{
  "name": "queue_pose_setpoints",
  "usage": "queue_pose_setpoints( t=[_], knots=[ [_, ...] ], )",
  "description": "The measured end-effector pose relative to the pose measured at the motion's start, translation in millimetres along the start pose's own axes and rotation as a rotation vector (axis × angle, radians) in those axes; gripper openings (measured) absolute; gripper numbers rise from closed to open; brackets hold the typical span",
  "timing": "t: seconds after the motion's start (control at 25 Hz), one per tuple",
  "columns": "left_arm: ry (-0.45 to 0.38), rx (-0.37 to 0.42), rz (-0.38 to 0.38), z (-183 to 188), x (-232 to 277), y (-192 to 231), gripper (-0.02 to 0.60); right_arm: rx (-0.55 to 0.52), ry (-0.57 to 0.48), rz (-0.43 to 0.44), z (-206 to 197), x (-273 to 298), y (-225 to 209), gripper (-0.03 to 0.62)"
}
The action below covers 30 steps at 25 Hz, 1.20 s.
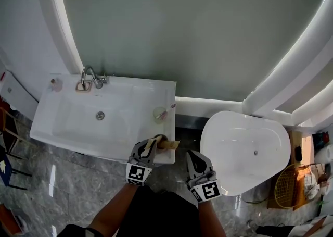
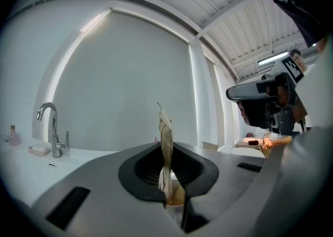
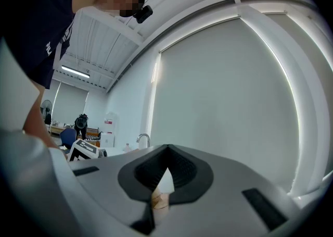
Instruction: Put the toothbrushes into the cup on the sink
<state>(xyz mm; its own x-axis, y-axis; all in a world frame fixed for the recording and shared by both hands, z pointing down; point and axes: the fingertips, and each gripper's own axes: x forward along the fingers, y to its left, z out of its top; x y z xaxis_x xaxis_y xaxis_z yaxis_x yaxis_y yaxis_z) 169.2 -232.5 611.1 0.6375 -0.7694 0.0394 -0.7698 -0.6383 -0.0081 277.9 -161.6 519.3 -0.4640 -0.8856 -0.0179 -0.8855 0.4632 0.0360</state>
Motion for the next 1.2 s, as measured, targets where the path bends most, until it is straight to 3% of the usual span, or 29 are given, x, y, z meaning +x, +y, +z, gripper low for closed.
queue_pose_setpoints(
  t=[0.32,1.2],
  knots=[
    [0.026,-0.001,0.009,-22,2,0,0.048,0.004,-0.006,0.006,-10,0,1,0.026],
    [0.049,0.001,-0.024,-30,10,-6,0.048,0.014,-0.006,-0.004,-11,-6,0,0.026]
  ],
)
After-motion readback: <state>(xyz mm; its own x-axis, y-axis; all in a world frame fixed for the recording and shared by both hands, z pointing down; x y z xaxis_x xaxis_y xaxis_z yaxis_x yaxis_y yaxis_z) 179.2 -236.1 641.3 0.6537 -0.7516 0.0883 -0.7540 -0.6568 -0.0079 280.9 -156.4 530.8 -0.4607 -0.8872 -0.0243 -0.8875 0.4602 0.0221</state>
